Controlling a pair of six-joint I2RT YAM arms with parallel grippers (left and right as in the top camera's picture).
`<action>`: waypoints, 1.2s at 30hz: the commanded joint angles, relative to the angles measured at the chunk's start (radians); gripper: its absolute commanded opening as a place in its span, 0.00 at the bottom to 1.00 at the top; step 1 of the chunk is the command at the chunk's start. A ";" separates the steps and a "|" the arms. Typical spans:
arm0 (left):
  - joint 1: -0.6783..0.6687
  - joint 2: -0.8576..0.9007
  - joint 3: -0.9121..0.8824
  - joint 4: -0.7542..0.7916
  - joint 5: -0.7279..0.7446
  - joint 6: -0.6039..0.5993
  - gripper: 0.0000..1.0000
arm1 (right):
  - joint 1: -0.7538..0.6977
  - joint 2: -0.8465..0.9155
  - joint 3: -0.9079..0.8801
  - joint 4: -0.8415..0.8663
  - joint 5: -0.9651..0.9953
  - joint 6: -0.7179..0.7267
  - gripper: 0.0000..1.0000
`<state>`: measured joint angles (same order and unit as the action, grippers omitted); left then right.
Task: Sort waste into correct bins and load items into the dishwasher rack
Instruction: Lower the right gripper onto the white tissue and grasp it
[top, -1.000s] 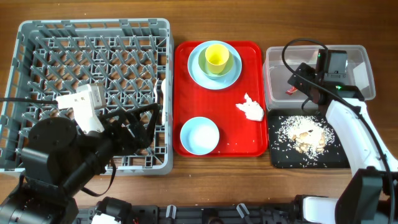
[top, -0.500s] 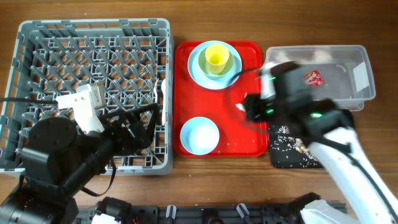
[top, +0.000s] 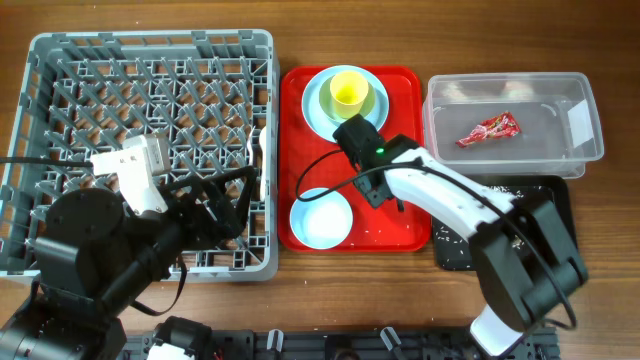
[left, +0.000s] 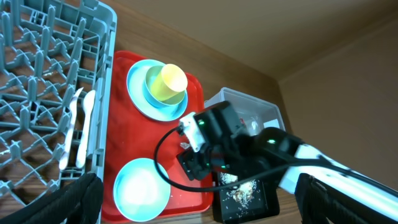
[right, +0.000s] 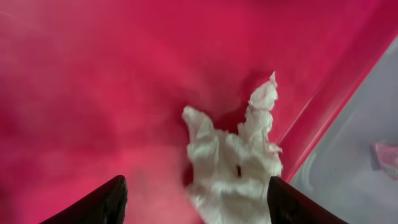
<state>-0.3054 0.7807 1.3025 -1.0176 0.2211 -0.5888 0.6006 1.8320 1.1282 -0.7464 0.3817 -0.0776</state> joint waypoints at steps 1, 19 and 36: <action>0.005 -0.002 0.001 0.002 -0.010 0.005 1.00 | 0.001 0.065 0.003 0.026 0.126 -0.024 0.73; 0.005 -0.002 0.001 0.002 -0.010 0.005 1.00 | -0.025 0.074 0.003 -0.042 0.009 -0.167 0.86; 0.005 -0.002 0.001 0.002 -0.010 0.005 1.00 | -0.099 0.074 -0.014 -0.052 -0.198 -0.182 0.62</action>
<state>-0.3054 0.7807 1.3025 -1.0176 0.2211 -0.5888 0.4908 1.8774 1.1416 -0.7811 0.2687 -0.2588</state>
